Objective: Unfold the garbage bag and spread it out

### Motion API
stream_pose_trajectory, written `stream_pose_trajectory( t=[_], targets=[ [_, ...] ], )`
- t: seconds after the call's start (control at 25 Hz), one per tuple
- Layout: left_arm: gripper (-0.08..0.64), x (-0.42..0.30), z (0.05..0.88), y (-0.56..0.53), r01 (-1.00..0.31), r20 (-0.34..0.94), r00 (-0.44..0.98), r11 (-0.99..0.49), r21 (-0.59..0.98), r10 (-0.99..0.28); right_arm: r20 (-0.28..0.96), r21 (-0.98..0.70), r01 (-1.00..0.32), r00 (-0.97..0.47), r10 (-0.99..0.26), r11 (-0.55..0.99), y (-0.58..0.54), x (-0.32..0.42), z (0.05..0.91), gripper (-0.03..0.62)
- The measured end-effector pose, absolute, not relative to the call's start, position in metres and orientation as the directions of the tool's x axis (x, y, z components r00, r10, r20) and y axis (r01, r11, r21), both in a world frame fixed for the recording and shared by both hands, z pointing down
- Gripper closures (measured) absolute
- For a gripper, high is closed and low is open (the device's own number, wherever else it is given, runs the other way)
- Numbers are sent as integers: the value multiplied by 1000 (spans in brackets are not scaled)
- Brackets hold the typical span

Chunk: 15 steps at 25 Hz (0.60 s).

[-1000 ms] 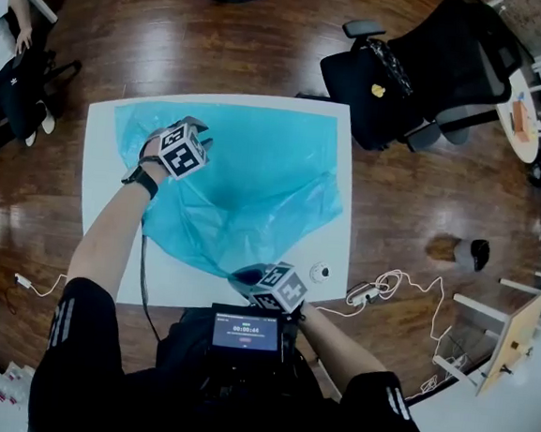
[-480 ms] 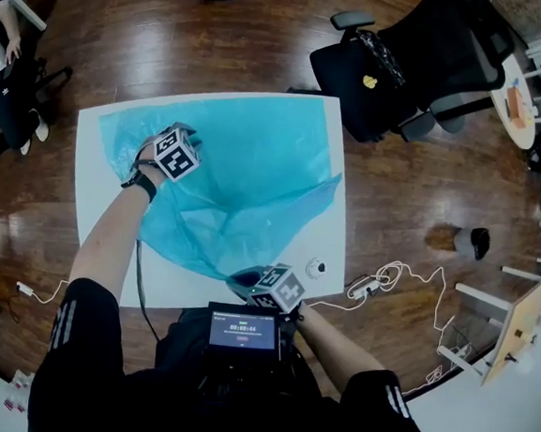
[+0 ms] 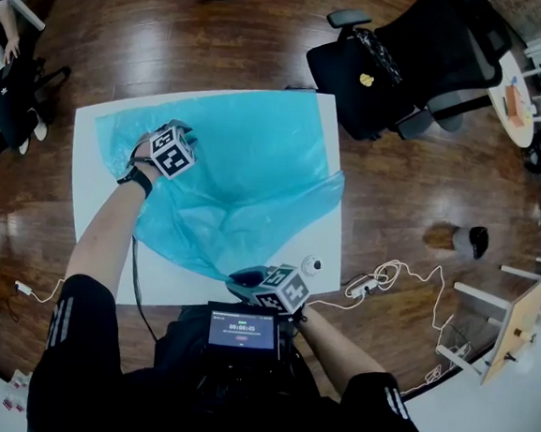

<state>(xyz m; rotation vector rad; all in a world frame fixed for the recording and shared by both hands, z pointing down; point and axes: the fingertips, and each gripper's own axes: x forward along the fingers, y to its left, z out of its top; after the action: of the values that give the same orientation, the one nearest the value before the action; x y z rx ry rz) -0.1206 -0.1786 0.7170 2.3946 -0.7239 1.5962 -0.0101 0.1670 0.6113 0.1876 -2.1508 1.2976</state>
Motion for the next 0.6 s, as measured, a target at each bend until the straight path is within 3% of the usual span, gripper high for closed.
stream_pose_trajectory(
  t=[0.28,0.6],
  targets=[
    [457,-120,718,-178,-452,911,292,-881,-136,-290,592,-717,-457,-798,112,527,151,44,580,418],
    [469,-121,719,-176,-444,913,280,-883,-151,-297,683,-465,-601,-711,-169,650,59,122,534,383]
  ],
)
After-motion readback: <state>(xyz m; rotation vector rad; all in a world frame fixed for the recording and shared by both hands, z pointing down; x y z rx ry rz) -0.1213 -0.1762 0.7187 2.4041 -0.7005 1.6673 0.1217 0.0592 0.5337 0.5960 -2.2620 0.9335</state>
